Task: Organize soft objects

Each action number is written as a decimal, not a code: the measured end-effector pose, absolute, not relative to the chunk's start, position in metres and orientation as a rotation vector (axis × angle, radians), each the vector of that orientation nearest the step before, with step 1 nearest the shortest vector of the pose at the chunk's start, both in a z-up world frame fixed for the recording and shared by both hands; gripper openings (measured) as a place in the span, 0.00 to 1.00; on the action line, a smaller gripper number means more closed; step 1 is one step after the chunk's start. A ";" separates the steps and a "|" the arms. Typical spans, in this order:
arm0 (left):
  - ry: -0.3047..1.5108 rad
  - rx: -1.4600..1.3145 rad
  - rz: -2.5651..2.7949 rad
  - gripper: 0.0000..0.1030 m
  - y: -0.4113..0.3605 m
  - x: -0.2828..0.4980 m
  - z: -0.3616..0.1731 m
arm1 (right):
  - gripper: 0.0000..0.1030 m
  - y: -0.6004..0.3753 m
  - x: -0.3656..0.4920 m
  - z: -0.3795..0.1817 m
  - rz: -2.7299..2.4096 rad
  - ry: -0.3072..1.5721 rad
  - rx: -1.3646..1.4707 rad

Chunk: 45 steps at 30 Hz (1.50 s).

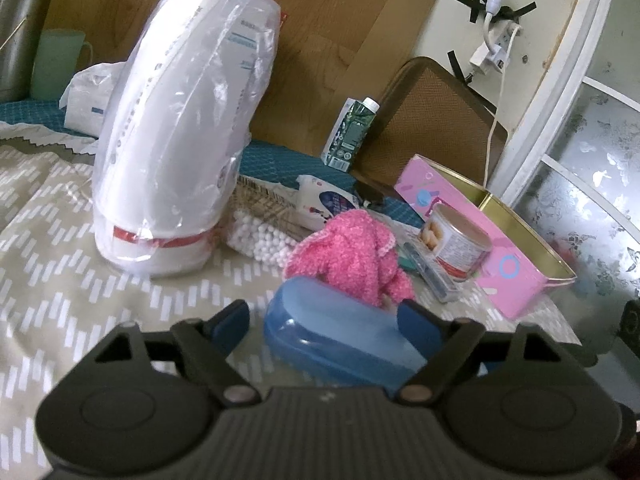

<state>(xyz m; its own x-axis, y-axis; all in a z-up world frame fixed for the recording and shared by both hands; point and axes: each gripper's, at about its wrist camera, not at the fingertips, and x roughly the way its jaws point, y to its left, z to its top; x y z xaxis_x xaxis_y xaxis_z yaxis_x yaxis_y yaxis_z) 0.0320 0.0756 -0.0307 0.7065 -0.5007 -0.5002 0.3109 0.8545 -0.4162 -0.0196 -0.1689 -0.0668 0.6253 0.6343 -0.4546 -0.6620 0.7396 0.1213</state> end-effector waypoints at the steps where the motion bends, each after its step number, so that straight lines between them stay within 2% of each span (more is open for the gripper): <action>1: 0.642 -0.313 -0.457 0.87 0.075 0.033 -0.030 | 0.56 -0.169 -0.020 -0.067 0.744 0.498 -0.060; 4: 0.640 -0.296 -0.445 0.91 0.071 0.035 -0.029 | 0.57 -0.169 -0.020 -0.067 0.743 0.497 -0.063; 6: 0.630 -0.300 -0.463 0.87 0.068 0.035 -0.029 | 0.57 -0.169 -0.020 -0.067 0.743 0.497 -0.063; 7: 0.631 -0.299 -0.478 0.78 0.065 0.036 -0.029 | 0.57 -0.169 -0.020 -0.067 0.742 0.497 -0.063; 10: 0.626 -0.268 -0.458 0.76 0.059 0.036 -0.029 | 0.57 -0.169 -0.021 -0.067 0.736 0.492 -0.066; 14: 0.633 -0.333 -0.467 0.67 0.070 0.038 -0.032 | 0.57 -0.170 -0.021 -0.067 0.730 0.486 -0.063; 30: 0.553 -0.305 -0.477 0.67 0.071 0.022 -0.025 | 0.56 -0.171 -0.028 -0.067 0.736 0.442 -0.069; 45: 0.566 -0.319 -0.464 0.67 0.068 0.019 -0.019 | 0.56 -0.171 -0.033 -0.066 0.733 0.417 -0.078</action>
